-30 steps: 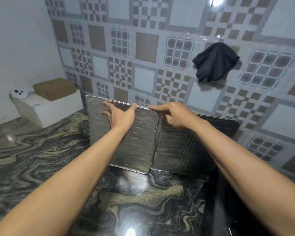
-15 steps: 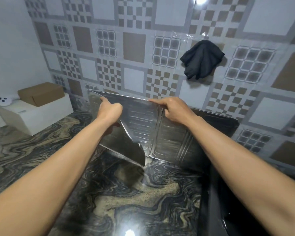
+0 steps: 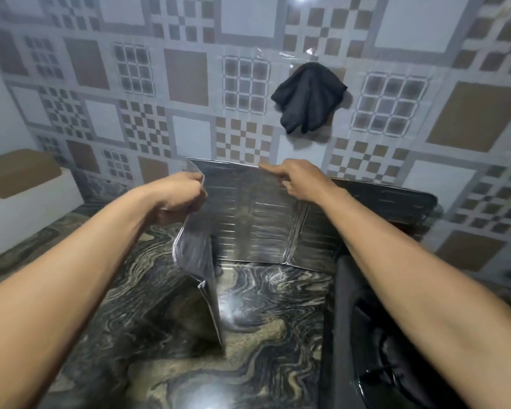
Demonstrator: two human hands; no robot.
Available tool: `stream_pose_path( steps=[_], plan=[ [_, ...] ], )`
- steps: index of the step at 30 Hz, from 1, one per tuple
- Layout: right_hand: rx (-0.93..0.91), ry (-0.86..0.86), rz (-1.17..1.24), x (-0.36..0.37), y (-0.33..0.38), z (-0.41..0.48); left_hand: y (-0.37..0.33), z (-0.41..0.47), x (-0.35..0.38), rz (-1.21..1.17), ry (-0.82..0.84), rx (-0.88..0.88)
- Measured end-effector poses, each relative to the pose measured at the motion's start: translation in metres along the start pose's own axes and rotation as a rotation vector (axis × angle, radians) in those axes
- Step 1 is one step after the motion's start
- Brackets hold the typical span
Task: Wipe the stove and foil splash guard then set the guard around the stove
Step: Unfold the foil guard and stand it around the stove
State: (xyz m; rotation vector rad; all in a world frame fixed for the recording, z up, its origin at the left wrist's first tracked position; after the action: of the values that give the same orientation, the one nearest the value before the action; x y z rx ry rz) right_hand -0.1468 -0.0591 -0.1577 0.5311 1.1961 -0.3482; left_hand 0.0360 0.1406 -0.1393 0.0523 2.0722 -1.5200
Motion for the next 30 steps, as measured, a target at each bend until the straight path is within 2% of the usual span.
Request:
stream_pose_path(
  steps=[4,7,19,22,30],
  plan=[
    [0.025,-0.071,-0.007,0.003,-0.026,-0.012,-0.002,0.01,0.012,0.032,0.038,0.049],
    [0.07,-0.062,-0.034,-0.01,-0.047,-0.028,-0.013,0.002,0.021,0.064,0.033,0.078],
    [0.204,-0.082,-0.06,-0.058,-0.129,-0.122,-0.071,-0.005,0.102,0.197,0.233,0.114],
    [0.192,-0.073,-0.072,-0.062,-0.138,-0.133,-0.08,-0.008,0.127,0.232,0.243,0.134],
    [0.139,-0.103,-0.034,-0.056,-0.144,-0.143,-0.088,-0.028,0.157,0.263,0.135,0.166]
  ],
)
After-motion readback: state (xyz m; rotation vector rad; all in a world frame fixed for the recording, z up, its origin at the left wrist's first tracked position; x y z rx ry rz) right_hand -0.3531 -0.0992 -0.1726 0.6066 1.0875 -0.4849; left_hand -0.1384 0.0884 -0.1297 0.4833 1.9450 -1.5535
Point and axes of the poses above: each hand's wrist, its own z-axis towards the middle knuckle, its own x-axis out of the palm, y = z × x, the point moved 1 cm from there along z, towards the middle knuckle, and after that the axes turned 4 degrees about z, right-handed, at the moved point
